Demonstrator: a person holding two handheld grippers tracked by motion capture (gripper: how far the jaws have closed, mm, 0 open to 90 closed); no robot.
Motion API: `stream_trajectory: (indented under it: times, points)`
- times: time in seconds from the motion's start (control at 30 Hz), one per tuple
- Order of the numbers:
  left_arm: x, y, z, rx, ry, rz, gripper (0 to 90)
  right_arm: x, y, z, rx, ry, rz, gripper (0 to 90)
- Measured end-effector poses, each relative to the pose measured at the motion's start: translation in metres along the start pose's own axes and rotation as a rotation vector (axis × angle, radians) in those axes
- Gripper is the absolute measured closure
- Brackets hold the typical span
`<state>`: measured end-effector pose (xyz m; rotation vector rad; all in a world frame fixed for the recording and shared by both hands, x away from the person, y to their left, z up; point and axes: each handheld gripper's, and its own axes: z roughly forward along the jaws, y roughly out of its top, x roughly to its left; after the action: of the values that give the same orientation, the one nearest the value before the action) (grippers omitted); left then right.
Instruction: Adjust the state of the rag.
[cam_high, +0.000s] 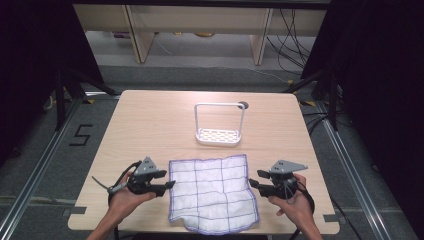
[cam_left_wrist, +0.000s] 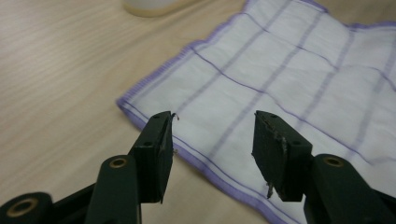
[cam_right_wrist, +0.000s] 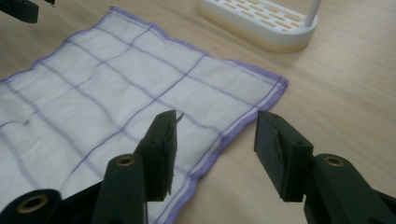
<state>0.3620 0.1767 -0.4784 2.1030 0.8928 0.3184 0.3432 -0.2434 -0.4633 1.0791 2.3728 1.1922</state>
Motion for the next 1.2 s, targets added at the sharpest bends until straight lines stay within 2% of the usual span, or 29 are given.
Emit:
stream_trajectory:
  times: [0.03, 0.07, 0.1, 0.13, 0.17, 0.2, 0.23, 0.27, 0.3, 0.33, 0.4, 0.5, 0.53, 0.6, 0.63, 0.67, 0.7, 0.73, 0.77, 0.8, 0.83, 0.87, 0.9, 1.0, 1.03, 1.1, 1.13, 1.2]
  points:
    - [0.005, 0.003, 0.005, 0.003, 0.014, -0.003, 47.6, -0.006, 0.005, 0.007, 0.009, -0.006, 0.004, 49.2]
    - [0.005, 0.003, 0.005, 0.003, 0.014, -0.003, 47.8, -0.006, 0.005, 0.007, 0.009, -0.006, 0.004, 49.2]
    - [0.010, 0.006, 0.010, 0.006, 0.030, 0.001, 48.0, -0.016, 0.014, 0.018, 0.041, -0.002, -0.006, 50.4]
    - [0.018, 0.009, 0.017, 0.022, 0.050, 0.003, 48.3, -0.021, 0.018, 0.024, 0.050, -0.009, -0.012, 50.4]
    - [0.022, 0.011, 0.023, 0.031, 0.053, -0.009, 48.3, -0.023, 0.020, 0.028, 0.056, -0.016, 0.002, 50.2]
    - [0.022, 0.011, 0.023, 0.031, 0.053, -0.009, 48.1, -0.029, 0.025, 0.035, 0.068, -0.024, 0.003, 49.4]
    - [0.026, 0.012, 0.030, 0.045, 0.064, -0.010, 47.9, -0.034, 0.029, 0.040, 0.077, -0.032, 0.005, 48.9]
    - [0.026, 0.012, 0.030, 0.045, 0.064, -0.010, 47.6, -0.034, 0.029, 0.040, 0.077, -0.032, 0.005, 48.9]
    - [0.028, 0.013, 0.033, 0.058, 0.071, 0.002, 46.9, -0.042, 0.034, 0.051, 0.081, -0.058, 0.002, 48.9]
    - [0.029, 0.014, 0.035, 0.059, 0.077, 0.004, 46.9, -0.042, 0.034, 0.051, 0.081, -0.058, 0.002, 48.9]
    - [0.030, 0.017, 0.038, 0.064, 0.070, 0.008, 46.5, -0.050, 0.041, 0.065, 0.125, -0.062, 0.003, 48.5]
    - [0.031, 0.018, 0.040, 0.058, 0.076, 0.005, 45.9, -0.050, 0.042, 0.074, 0.126, -0.069, 0.021, 48.6]
    - [0.034, 0.018, 0.042, 0.065, 0.075, -0.002, 45.6, -0.052, 0.043, 0.080, 0.138, -0.064, 0.003, 48.6]
    - [0.037, 0.017, 0.043, 0.074, 0.077, -0.001, 45.5, -0.052, 0.043, 0.083, 0.142, -0.059, 0.008, 48.6]
    - [0.039, 0.016, 0.045, 0.075, 0.088, -0.014, 45.5, -0.052, 0.043, 0.088, 0.163, -0.062, 0.004, 48.3]
    - [0.041, 0.015, 0.046, 0.080, 0.091, -0.005, 45.5, -0.052, 0.044, 0.089, 0.161, -0.065, 0.004, 48.2]
    - [0.041, 0.015, 0.047, 0.072, 0.096, -0.017, 45.6, -0.051, 0.044, 0.091, 0.155, -0.064, 0.023, 48.2]
    - [0.042, 0.015, 0.048, 0.076, 0.093, -0.020, 46.0, -0.053, 0.045, 0.092, 0.161, -0.063, -0.003, 48.2]
    - [0.042, 0.015, 0.048, 0.076, 0.093, -0.020, 46.7, -0.053, 0.045, 0.092, 0.161, -0.063, -0.003, 48.2]
    - [0.042, 0.015, 0.050, 0.072, 0.087, -0.016, 46.7, -0.053, 0.045, 0.094, 0.143, -0.071, 0.000, 48.2]
    - [0.041, 0.015, 0.051, 0.077, 0.084, -0.012, 47.1, -0.053, 0.046, 0.094, 0.159, -0.063, -0.004, 48.2]
    - [0.040, 0.015, 0.053, 0.082, 0.085, -0.008, 47.7, -0.052, 0.048, 0.095, 0.165, -0.066, 0.013, 47.8]
    - [0.040, 0.016, 0.054, 0.091, 0.085, 0.003, 48.3, -0.052, 0.047, 0.098, 0.153, -0.072, 0.007, 47.8]
    - [0.039, 0.016, 0.057, 0.093, 0.085, 0.006, 52.3, -0.052, 0.047, 0.100, 0.175, -0.069, 0.019, 47.7]
    - [0.039, 0.016, 0.059, 0.098, 0.081, 0.021, 52.3, -0.052, 0.046, 0.102, 0.173, -0.075, 0.019, 47.7]
    - [0.038, 0.015, 0.060, 0.104, 0.080, 0.031, 58.7, -0.052, 0.046, 0.106, 0.176, -0.080, 0.011, 47.9]
    - [0.038, 0.015, 0.062, 0.104, 0.085, 0.042, 61.1, -0.052, 0.046, 0.107, 0.202, -0.085, 0.017, 48.6]
    - [0.038, 0.015, 0.062, 0.105, 0.073, 0.047, 63.2, -0.052, 0.045, 0.109, 0.189, -0.083, 0.009, 48.9]
